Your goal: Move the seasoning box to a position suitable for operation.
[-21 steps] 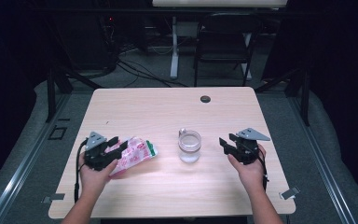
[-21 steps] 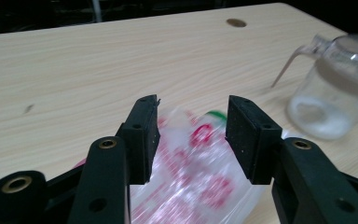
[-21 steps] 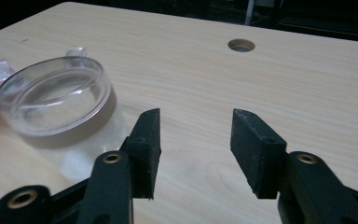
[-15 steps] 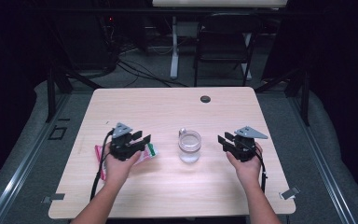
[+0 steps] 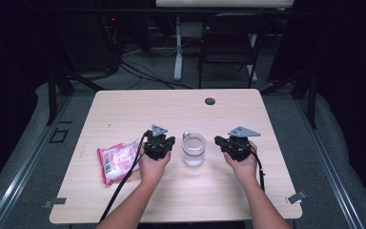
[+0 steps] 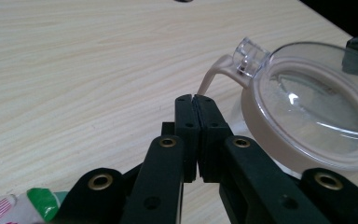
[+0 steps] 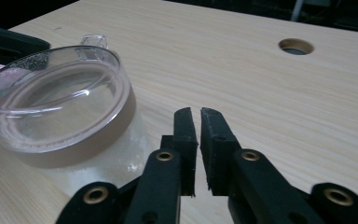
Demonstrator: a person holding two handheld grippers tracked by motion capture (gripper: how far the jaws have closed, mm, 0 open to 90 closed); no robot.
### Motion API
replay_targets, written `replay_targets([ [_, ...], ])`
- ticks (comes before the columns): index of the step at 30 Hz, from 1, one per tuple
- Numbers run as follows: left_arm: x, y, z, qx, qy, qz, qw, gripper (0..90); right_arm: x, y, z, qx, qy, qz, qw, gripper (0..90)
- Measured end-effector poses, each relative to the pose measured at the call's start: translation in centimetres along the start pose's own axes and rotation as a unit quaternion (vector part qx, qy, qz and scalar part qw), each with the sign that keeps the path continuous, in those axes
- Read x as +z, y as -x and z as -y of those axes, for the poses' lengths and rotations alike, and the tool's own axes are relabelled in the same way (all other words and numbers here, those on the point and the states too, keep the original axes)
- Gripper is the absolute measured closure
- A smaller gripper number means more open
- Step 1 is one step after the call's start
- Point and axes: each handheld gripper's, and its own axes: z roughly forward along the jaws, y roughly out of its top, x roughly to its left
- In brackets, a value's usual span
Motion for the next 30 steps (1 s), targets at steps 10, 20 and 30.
replay_targets([
  [10,1.2,1.7,0.8,0.022,-0.012,0.008,0.9997,90.0,2.4,-1.0,-0.5,-0.003,-0.027,-0.034,0.999,88.7],
  [20,1.2,1.8,1.0,0.027,-0.012,0.022,0.9993,90.0,2.7,-1.9,-0.5,-0.017,-0.036,-0.033,0.9987,90.0],
  [30,0.1,1.7,1.4,0.063,-0.031,0.053,0.9961,90.0,1.2,-3.5,0.3,-0.006,-0.045,-0.02,0.9987,90.0],
])
